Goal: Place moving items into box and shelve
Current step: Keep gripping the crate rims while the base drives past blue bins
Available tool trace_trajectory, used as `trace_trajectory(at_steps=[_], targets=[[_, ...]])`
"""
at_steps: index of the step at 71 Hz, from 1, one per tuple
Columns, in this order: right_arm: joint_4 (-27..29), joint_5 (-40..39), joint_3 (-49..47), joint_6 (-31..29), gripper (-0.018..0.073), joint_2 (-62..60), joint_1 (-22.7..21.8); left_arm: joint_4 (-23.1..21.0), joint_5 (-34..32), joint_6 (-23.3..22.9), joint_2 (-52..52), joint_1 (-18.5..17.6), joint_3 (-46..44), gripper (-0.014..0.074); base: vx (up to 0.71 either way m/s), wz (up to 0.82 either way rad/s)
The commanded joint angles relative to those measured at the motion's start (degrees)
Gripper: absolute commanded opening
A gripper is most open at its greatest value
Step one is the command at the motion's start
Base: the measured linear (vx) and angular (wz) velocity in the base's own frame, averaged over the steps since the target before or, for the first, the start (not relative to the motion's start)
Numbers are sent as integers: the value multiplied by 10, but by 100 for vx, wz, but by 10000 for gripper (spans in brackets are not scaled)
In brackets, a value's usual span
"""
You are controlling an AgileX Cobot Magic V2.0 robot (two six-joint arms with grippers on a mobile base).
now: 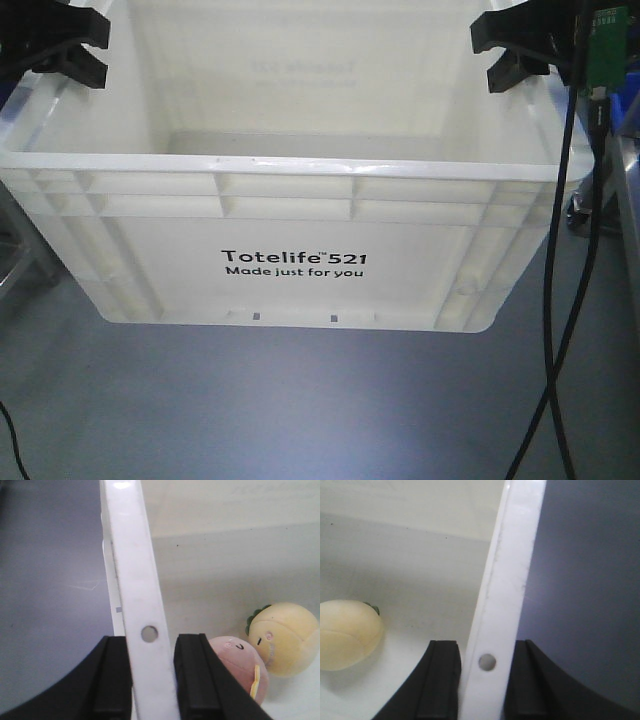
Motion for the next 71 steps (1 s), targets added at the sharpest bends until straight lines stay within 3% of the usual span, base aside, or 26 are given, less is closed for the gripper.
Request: trace_trajectory(at_steps=[1, 32, 71], targets=[[20, -64, -25, -23, -12, -29, 1, -34, -68, 9, -29, -5, -25, -17, 38, -44], [21, -64, -25, -23, -12, -29, 1, -34, -68, 9, -29, -5, -25, -17, 39, -41], [20, -63, -25, -23, -12, -29, 1, -34, -68, 9, -29, -5, -25, -17, 44, -17]])
